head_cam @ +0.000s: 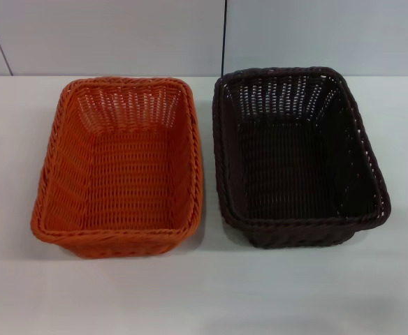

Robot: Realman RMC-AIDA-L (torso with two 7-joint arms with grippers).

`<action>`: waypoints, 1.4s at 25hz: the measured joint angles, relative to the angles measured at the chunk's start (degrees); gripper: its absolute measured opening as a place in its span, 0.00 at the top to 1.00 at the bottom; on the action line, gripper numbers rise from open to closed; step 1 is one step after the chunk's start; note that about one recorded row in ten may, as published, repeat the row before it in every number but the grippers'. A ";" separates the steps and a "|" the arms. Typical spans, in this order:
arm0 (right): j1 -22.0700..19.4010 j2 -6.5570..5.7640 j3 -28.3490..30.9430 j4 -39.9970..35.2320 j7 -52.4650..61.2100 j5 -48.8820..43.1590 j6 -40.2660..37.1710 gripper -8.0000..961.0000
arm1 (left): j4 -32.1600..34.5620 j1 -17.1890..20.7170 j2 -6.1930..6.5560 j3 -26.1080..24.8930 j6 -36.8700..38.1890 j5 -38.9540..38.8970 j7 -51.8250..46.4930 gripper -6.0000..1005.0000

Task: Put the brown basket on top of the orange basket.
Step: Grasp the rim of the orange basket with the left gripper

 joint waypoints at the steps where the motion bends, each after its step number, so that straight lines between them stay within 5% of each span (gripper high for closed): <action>1: -0.03 0.00 0.00 0.00 0.00 0.00 0.00 0.25 | 0.00 0.00 0.00 0.00 0.00 0.00 0.00 0.21; 10: -0.10 0.09 -0.04 0.00 0.00 0.00 0.02 0.25 | -0.89 0.00 0.16 0.65 -0.75 -0.01 0.00 0.21; 15: 0.20 0.01 -0.65 0.00 0.00 -0.01 -0.05 0.25 | -7.56 1.24 2.07 0.86 -6.66 2.50 2.24 0.22; 20: 0.35 -0.07 -0.85 -0.10 0.00 -0.02 -0.16 0.25 | -28.84 7.23 7.26 -3.86 -27.53 8.67 4.17 0.22; 23: 0.34 -0.09 -0.85 -0.16 0.00 -0.01 -0.20 0.25 | -42.14 10.17 8.49 -9.50 -47.32 13.12 4.21 0.23; 27: 0.32 -0.09 -0.97 -0.07 0.00 -0.01 -0.30 0.25 | -58.49 11.56 7.36 -18.06 -75.13 18.65 4.35 0.23; 32: 0.31 -0.09 -0.98 0.00 0.00 -0.01 -1.22 0.25 | -69.91 8.65 1.33 -27.61 -102.03 20.73 11.38 0.23; 35: 0.31 -0.08 -1.19 0.03 0.00 -0.01 -1.63 0.25 | -72.07 5.08 0.17 -30.65 -113.16 20.66 13.16 0.24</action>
